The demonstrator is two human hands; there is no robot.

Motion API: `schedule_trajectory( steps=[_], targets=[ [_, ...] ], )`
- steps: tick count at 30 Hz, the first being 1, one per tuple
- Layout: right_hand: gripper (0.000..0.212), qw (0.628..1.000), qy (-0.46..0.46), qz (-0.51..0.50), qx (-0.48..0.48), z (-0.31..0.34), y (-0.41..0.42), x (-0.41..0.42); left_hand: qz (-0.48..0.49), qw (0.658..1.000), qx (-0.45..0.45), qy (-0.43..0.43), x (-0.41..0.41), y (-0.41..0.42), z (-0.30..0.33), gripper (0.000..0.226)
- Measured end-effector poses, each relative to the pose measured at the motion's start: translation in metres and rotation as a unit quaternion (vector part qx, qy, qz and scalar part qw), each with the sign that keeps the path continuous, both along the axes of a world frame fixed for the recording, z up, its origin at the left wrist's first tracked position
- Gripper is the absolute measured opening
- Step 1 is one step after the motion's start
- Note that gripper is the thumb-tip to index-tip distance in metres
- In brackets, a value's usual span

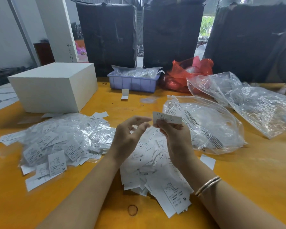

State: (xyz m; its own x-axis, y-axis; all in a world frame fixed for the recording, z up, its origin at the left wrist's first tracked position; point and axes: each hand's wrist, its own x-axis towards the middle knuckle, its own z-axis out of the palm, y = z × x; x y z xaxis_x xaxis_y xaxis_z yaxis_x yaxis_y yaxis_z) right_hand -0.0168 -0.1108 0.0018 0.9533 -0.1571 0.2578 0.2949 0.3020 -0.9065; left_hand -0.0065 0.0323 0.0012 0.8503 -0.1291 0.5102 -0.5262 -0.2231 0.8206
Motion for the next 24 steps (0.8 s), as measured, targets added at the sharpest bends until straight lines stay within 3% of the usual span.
schedule_trajectory(
  steps=[3, 6, 12, 17, 24],
  targets=[
    [0.009, 0.995, -0.049, 0.014, -0.087, 0.002, -0.010, 0.001, -0.053, 0.997, -0.023, 0.059, 0.000, 0.003, 0.004, 0.019],
    [0.007, 0.990, -0.066, 0.038, -0.120, 0.002, -0.014, 0.001, -0.028, 0.998, -0.009, 0.048, 0.003, 0.003, 0.004, 0.007],
    [0.022, 0.999, -0.023, 0.006, -0.024, 0.003, -0.019, 0.005, 0.009, 0.998, -0.051, 0.022, 0.005, 0.003, 0.000, 0.010],
    [0.005, 0.998, -0.052, -0.006, -0.038, 0.002, -0.014, 0.003, 0.032, 0.999, -0.010, -0.033, 0.005, 0.002, -0.001, 0.016],
    [0.007, 0.995, -0.082, -0.037, -0.052, 0.000, -0.004, 0.000, 0.074, 0.993, 0.038, -0.089, 0.004, 0.002, -0.002, 0.024]
  ],
)
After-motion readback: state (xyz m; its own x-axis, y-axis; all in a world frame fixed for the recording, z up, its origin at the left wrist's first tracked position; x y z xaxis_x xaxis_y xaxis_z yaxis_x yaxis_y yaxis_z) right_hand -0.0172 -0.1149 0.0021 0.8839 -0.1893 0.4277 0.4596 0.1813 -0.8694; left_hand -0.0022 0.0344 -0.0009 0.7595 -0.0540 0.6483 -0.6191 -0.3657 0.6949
